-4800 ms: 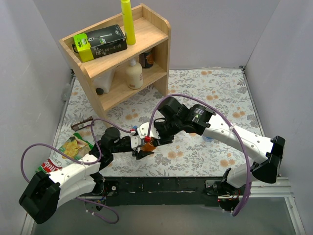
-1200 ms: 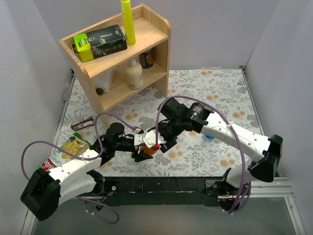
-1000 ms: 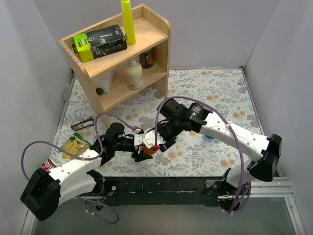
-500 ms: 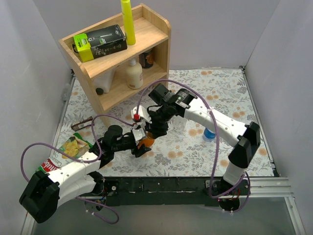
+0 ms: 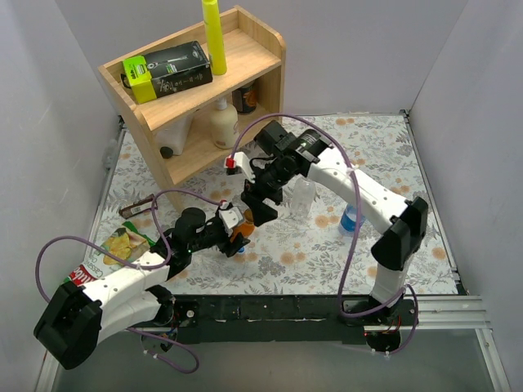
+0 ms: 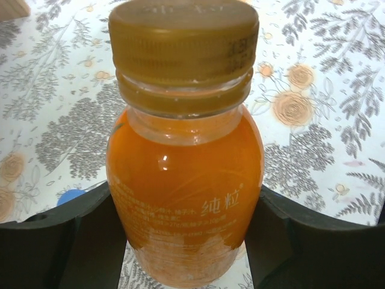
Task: Screw on the bottle caps
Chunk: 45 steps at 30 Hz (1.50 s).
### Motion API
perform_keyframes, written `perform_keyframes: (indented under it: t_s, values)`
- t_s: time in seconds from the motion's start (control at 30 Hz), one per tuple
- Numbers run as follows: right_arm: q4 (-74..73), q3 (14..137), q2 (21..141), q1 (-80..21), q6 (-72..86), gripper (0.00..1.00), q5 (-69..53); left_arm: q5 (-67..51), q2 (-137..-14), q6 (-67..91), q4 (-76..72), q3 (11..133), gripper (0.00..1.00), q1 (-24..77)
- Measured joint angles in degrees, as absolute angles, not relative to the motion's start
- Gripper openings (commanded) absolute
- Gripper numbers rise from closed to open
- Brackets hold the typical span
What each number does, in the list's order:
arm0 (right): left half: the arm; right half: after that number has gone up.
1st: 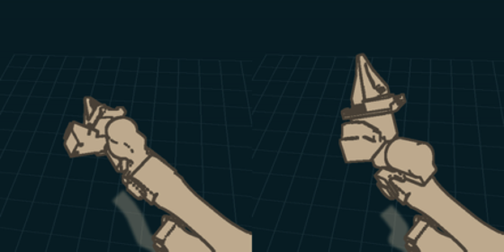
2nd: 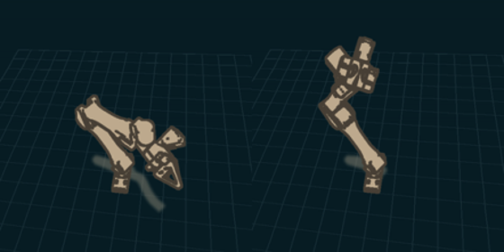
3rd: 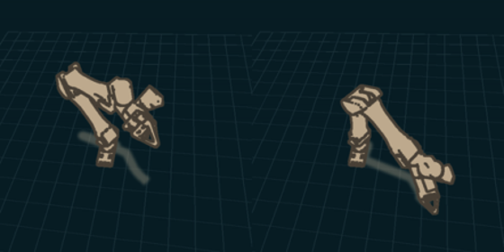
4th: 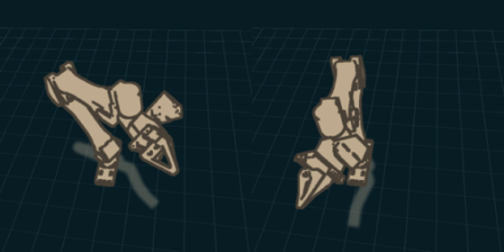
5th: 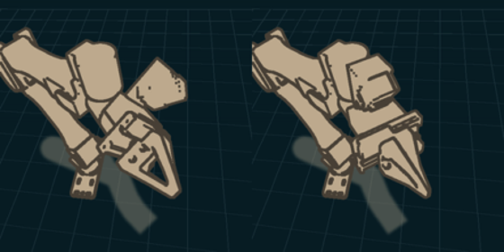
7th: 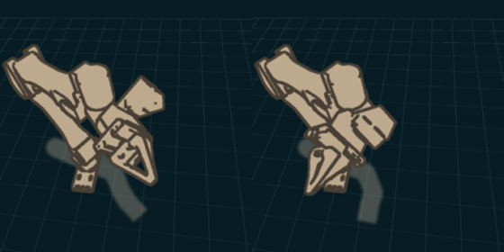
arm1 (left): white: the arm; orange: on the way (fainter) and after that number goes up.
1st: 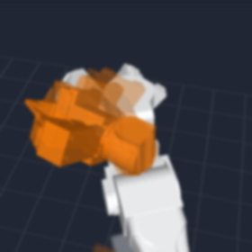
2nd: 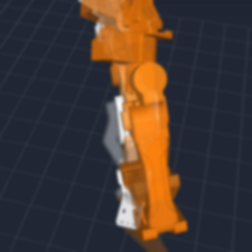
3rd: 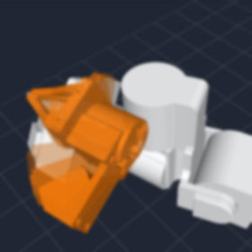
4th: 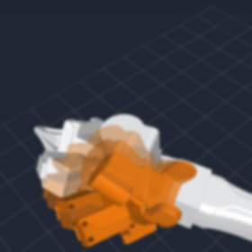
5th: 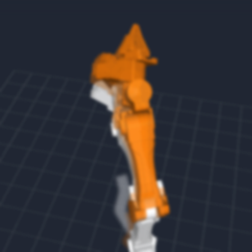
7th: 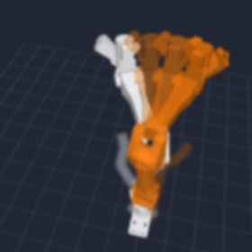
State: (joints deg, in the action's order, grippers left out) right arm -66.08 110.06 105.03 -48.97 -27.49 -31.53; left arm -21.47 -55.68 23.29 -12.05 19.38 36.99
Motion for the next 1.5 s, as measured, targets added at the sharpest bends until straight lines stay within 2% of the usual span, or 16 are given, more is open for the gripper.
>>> perform_keyframes:
  t_s: [0.2,0.37,0.53,0.73,1.2,1.5]
  values:
    - [-64.73,98.35,90.89,-48.99,-34.59,0.78,-31.05,-29.61,-53.89,19.75,-6.79,19.94,0.00,36.86]
    - [-60.25,91.59,84.44,-51.33,-46.96,0.77,-29.47,-38.41,-53.69,14.50,-1.78,22.24,0.00,36.86]
    - [-57.06,88.71,84.18,-54.98,-58.00,0.75,-28.64,-43.31,-54.59,11.09,1.63,24.38,0.00,36.86]
    - [-56.77,87.83,84.71,-58.37,-66.00,0.69,-28.45,-45.69,-55.66,9.15,3.20,25.34,0.00,36.86]
    - [-56.93,86.11,84.84,-59.37,-69.69,0.60,-27.94,-46.87,-56.05,10.11,2.74,25.98,0.00,36.86]
    - [-56.77,85.60,84.95,-59.37,-69.95,0.37,-27.22,-46.89,-56.07,12.03,1.72,25.98,0.00,36.86]
